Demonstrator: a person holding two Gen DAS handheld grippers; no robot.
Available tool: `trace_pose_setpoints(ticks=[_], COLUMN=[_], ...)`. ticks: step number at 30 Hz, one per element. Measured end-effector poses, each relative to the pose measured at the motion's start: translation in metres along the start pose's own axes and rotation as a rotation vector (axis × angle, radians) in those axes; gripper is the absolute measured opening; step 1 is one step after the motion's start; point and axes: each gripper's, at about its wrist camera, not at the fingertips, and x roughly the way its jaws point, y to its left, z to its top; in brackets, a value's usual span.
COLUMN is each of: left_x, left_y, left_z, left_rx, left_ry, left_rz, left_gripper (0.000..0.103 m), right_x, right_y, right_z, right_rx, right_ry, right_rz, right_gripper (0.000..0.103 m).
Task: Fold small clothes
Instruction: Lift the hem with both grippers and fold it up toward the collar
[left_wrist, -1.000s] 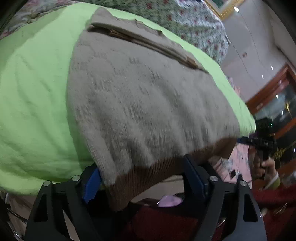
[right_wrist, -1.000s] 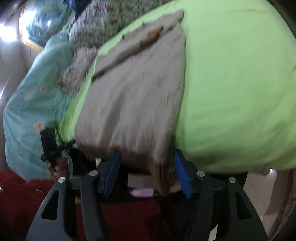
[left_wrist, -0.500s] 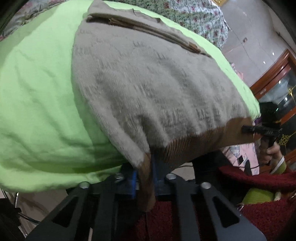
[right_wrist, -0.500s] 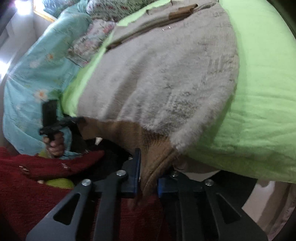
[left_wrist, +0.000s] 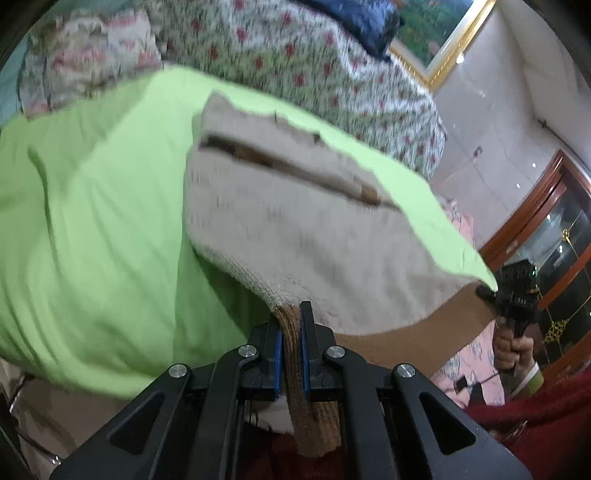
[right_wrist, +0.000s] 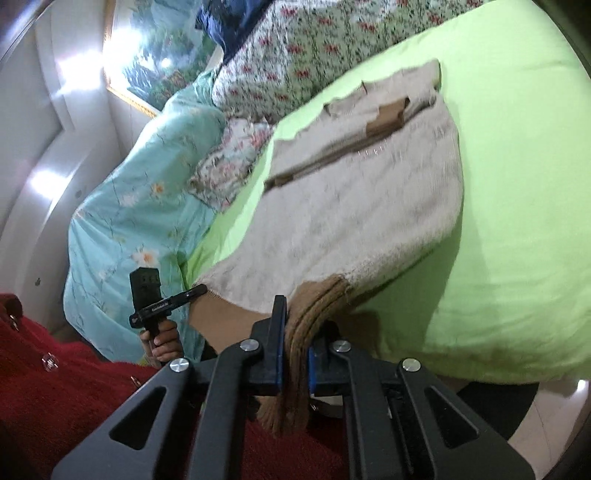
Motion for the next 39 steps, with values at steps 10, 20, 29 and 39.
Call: trace_pose_setpoints(ticks=[10,20,29,39], left_x=[0.008,0.095,0.184,0.244], left_y=[-0.021,0.003,0.039,0.080], left_z=[0.097,0.224,0.262,0.261], left_rx=[0.012,-0.042,-0.069,-0.157], left_ry=[-0.208,-0.222,-0.095,0.027], left_rz=[-0.010,0.072,0.164,0.183], left_gripper=[0.006,0.007,0.007,0.024], right_x=[0.000,0.055,0.115,0.158], right_y=[0.010,-0.015,-0.067,-0.125], right_z=[0.077,0.212,0.270,0.281], right_rx=[-0.022,-0.002,0.052,0.181], right_ry=[-0.199,-0.278,-0.224,-0.135], right_rz=[-0.013,-0.182,-0.334,-0.431], right_gripper=[0.010,0.010,0.010,0.022])
